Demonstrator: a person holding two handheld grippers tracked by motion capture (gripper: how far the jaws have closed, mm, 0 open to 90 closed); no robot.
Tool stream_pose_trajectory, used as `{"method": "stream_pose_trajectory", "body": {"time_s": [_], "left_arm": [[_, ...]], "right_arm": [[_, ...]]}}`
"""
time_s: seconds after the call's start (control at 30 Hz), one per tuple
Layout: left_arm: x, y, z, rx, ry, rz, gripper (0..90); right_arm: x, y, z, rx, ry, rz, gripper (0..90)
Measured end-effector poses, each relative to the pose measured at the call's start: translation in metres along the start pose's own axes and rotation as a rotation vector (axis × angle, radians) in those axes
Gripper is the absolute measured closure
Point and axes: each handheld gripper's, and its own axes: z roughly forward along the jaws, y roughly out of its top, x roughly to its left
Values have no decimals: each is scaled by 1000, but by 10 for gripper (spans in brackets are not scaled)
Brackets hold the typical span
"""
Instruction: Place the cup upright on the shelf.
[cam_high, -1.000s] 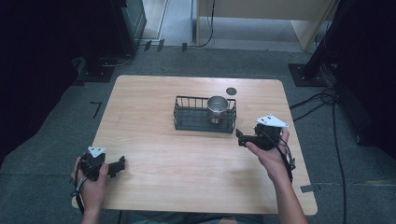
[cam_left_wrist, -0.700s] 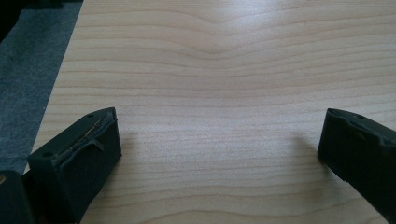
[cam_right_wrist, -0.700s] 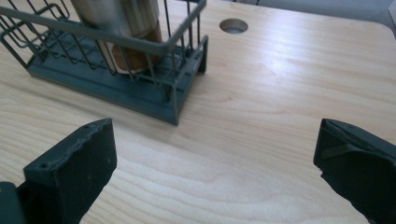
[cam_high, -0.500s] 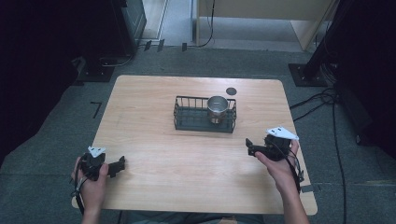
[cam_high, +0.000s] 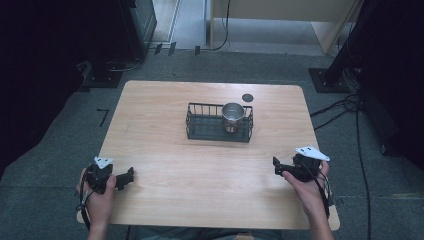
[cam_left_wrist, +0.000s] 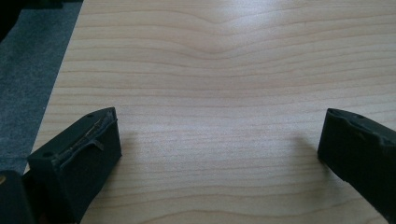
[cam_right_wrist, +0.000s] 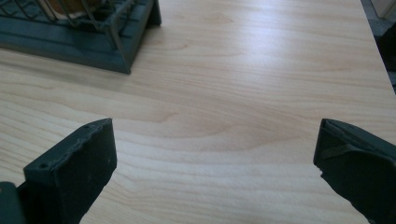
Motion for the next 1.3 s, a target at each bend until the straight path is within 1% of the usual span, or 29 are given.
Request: {"method": "stream_pose_trajectory", "body": {"time_s": [0.2, 0.33, 0.6, 0.83, 1.07, 1.17, 1.27, 1.3], "left_arm": [[0, 0, 0, 0, 0, 0, 0], [0, 0, 0, 0, 0, 0, 0], [0, 0, 0, 0, 0, 0, 0], [0, 0, 0, 0, 0, 0, 0], [0, 0, 0, 0, 0, 0, 0], [0, 0, 0, 0, 0, 0, 0], [0, 0, 0, 0, 0, 0, 0], [0, 0, 0, 0, 0, 0, 0]], "right_arm": [[-13, -15, -4, 18, -31, 22, 0], [-18, -20, -6, 27, -47, 24, 0], [-29, -39, -8, 53, -75, 47, 0], [-36, -54, -9, 82, -102, 54, 0], [-42, -65, -11, 104, -132, 45, 0], [-46, -69, -13, 102, -139, 63, 0], [-46, -71, -13, 105, -149, 60, 0], [-46, -71, -13, 110, -158, 49, 0]]}}
